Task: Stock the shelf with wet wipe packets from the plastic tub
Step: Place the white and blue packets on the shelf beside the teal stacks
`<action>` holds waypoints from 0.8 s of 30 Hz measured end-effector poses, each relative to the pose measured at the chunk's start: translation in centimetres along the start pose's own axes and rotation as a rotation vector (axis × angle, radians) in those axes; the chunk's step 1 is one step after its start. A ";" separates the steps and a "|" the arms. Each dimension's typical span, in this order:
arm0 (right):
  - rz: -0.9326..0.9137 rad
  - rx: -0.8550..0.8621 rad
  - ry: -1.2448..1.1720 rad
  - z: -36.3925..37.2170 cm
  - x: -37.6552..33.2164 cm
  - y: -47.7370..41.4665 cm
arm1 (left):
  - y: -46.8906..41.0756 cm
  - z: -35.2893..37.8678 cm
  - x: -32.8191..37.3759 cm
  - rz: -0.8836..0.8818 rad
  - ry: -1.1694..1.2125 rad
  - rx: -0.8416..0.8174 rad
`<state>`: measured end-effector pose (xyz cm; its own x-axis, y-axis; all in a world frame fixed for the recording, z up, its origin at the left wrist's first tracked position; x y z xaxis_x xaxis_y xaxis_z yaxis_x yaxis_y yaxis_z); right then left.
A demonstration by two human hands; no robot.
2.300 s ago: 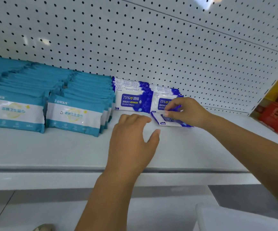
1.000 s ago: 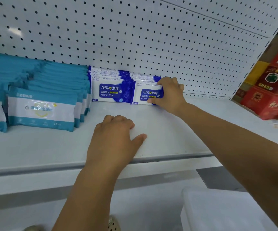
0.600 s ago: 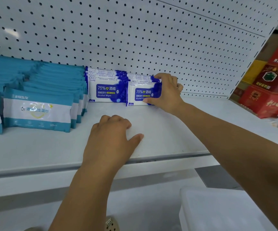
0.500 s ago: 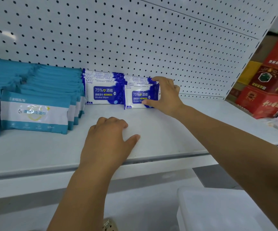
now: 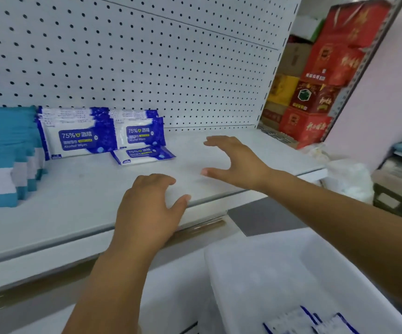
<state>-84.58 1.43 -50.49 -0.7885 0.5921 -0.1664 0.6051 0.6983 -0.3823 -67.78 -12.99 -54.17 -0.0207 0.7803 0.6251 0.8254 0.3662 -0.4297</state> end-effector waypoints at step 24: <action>0.862 -0.821 -0.133 8.9 20.3 41.3 | 7.3 24.9 4.0 0.192 -0.292 -0.758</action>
<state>-76.53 38.71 -77.72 -0.0648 0.9789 -0.1938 0.7915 0.1687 0.5874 -75.89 5.38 -71.04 0.0997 0.9325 0.3471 0.9834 -0.1454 0.1083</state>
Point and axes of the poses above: each hand's wrist, its own y-axis away from the middle knuckle, its own z-axis out of the palm, x = y × z, the point moved 7 cm from there along -y, towards the middle knuckle, and after that the axes turned 4 degrees about y, right-handed, at the moved point
